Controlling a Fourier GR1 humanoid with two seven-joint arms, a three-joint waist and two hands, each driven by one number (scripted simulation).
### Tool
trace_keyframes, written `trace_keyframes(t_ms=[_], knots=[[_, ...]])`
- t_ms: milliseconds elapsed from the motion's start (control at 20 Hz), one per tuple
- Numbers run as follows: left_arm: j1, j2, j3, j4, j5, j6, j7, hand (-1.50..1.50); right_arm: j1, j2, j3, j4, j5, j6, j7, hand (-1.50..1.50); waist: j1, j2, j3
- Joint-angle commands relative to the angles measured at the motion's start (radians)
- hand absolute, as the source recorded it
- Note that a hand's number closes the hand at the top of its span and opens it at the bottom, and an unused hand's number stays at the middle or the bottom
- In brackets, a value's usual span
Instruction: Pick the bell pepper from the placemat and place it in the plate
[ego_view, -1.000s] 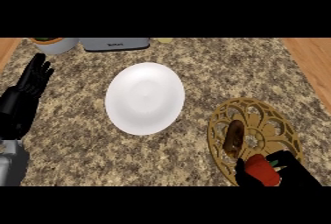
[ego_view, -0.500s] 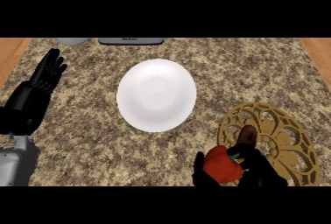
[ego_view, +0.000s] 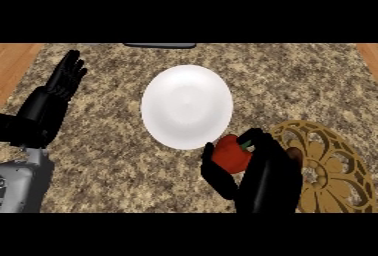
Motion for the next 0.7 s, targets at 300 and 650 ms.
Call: trace_keyframes(t_ms=[300, 650], knots=[[-0.051, -0.016, -0.022, -0.002, 0.004, -0.008, 0.018, 0.00, -0.326, 0.011, -0.225, 0.328, -0.206, -0.067, 0.246, 1.50, 0.050, 0.007, 0.002], [-0.089, -0.013, -0.017, 0.029, -0.002, -0.010, 0.014, 0.00, -0.493, 0.011, -0.353, 0.662, -0.344, -0.123, 0.162, 1.50, 0.058, 0.015, 0.003]])
